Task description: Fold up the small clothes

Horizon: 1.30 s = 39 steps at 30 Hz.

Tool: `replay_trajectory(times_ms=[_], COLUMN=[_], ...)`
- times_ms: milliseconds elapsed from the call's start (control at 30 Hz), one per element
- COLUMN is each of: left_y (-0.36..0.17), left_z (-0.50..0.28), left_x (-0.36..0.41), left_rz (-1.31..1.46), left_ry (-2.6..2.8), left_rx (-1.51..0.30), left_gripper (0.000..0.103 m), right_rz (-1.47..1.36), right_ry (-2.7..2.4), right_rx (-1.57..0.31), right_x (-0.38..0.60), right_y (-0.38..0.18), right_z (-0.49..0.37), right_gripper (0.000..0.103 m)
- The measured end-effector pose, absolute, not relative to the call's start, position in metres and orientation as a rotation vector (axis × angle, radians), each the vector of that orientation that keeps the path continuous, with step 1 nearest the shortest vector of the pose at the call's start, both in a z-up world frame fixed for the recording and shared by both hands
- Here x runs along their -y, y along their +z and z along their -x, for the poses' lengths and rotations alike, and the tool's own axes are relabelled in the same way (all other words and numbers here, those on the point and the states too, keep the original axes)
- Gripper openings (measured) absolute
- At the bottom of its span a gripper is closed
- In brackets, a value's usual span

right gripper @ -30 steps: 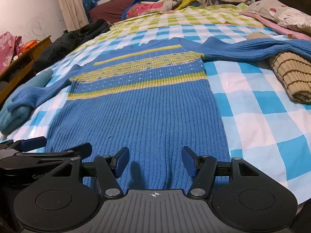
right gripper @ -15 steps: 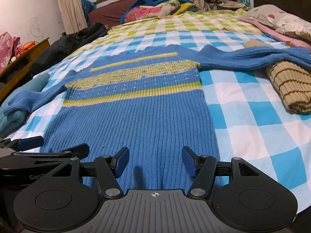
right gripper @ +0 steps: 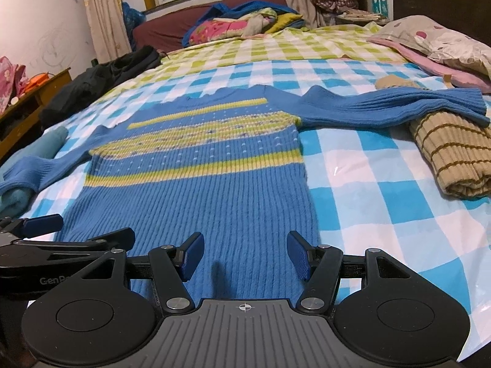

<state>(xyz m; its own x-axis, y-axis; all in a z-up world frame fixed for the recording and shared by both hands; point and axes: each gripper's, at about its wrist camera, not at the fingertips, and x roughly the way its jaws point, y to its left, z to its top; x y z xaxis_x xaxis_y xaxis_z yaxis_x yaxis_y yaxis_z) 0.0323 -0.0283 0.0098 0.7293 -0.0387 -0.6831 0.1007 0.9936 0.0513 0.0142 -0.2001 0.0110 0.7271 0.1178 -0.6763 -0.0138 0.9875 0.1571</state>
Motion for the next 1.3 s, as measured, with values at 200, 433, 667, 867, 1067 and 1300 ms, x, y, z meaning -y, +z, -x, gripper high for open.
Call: replay_trajectory(times_ms=[200,433,667,867,1067,1300], left_y=[0.013,0.013,0.015,0.016,0.018,0.019], left_z=[-0.04,-0.05,-0.062,-0.073,-0.082,-0.092], left_x=[0.037,0.049,0.061,0.072,0.081,0.093], left_rz=[-0.095,-0.113,-0.125,-0.139,-0.148,-0.166], left_ry=[-0.081,-0.092,-0.096,-0.1,-0.111,-0.124], left_rx=[-0.741,-0.732,-0.726,-0.725,-0.718,-0.71], left_gripper=[0.103,0.103,0.103,0.103,0.103,0.103], right_rz=[-0.132,-0.125,-0.118,-0.124,-0.127,-0.128], right_ry=[0.056,0.037,0.016,0.002,-0.012,-0.031], right_rx=[-0.737,-0.725,-0.708,-0.701,-0.692,-0.685], right_x=[0.206,0.215,0.224,0.234,0.243,0.253], right_y=[0.014,0.014,0.015,0.014,0.015,0.016], right_z=[-0.021,-0.028,-0.037,-0.045,-0.053,-0.062], right_gripper=[0.06,0.06,0.06,0.06,0.06,0.06])
